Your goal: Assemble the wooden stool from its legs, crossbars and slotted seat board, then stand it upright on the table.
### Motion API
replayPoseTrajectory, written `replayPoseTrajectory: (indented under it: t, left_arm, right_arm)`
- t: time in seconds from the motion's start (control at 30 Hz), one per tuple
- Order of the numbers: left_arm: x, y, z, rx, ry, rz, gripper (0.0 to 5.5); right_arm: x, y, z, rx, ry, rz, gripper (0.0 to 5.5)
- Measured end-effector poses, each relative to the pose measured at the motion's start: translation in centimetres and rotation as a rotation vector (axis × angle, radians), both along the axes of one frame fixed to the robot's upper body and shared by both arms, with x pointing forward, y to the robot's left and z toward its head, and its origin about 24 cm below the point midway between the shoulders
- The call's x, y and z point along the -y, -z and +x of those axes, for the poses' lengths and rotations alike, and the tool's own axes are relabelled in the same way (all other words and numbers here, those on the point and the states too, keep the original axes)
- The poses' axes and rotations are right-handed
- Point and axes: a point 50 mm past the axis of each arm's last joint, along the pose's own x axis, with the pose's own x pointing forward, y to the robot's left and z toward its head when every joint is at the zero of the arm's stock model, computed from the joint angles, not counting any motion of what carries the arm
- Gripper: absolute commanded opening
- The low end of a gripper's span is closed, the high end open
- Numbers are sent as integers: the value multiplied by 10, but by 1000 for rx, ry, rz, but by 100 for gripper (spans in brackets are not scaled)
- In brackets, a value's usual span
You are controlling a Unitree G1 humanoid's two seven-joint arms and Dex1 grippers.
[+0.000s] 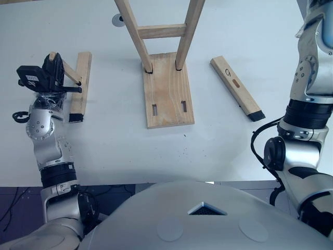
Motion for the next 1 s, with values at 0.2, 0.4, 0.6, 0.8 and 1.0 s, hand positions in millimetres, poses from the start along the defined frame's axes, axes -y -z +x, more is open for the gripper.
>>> replayPoseTrajectory:
  t: [0.2,0.4,0.6,0.8,1.0]
  left_arm:
    - [-14,33,-16,-345,-27,-38,155]
    - [-23,-47,22,-390,36,116,242]
    - [-21,-42,9,-678,79,92,285]
    - [-18,-23,3,-759,80,84,318]
    - [-29,3,-9,-823,50,82,300]
  right_arm:
    - [0,3,1,-12,1,-4,0]
    - [0,3,1,-10,4,-5,0]
    - [1,5,0,-15,8,-4,0]
    - [0,5,-1,-14,14,-2,0]
    - [-1,5,-1,-13,15,0,0]
